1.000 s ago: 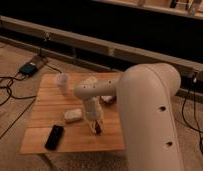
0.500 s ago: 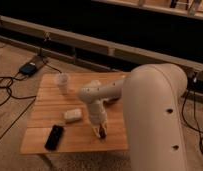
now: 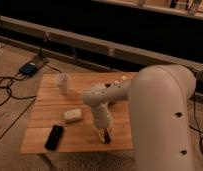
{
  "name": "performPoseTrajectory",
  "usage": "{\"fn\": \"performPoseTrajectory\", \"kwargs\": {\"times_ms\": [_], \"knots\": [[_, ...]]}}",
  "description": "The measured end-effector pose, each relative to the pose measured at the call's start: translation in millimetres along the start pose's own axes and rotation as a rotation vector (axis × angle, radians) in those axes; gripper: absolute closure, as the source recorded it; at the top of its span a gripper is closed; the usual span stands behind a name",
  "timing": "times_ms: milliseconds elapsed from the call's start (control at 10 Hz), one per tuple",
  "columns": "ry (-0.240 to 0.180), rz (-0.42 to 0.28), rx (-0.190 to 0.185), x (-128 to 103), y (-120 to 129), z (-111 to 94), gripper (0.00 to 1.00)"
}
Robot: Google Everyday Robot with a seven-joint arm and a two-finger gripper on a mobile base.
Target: Drag the pepper across the table
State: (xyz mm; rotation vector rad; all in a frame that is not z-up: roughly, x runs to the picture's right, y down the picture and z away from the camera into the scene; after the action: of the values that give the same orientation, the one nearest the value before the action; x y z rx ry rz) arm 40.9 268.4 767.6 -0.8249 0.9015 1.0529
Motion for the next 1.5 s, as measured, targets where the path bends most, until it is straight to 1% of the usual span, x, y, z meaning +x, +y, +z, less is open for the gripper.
{"fn": "performPoseTrajectory", "kwargs": {"times_ms": [300,800,1200,1300,1500], "knots": [[0.009,0.068,-0.003,15.9,-23.3,6.6,0.8],[0.027,0.134,-0.007,30.7,-47.7,16.9,0.8],[0.043,0.176,-0.012,35.9,-62.1,24.3,0.8],[0.046,0.187,-0.013,36.5,-65.3,25.7,0.75],[0.05,0.202,-0.016,37.1,-68.7,26.5,0.58]]}}
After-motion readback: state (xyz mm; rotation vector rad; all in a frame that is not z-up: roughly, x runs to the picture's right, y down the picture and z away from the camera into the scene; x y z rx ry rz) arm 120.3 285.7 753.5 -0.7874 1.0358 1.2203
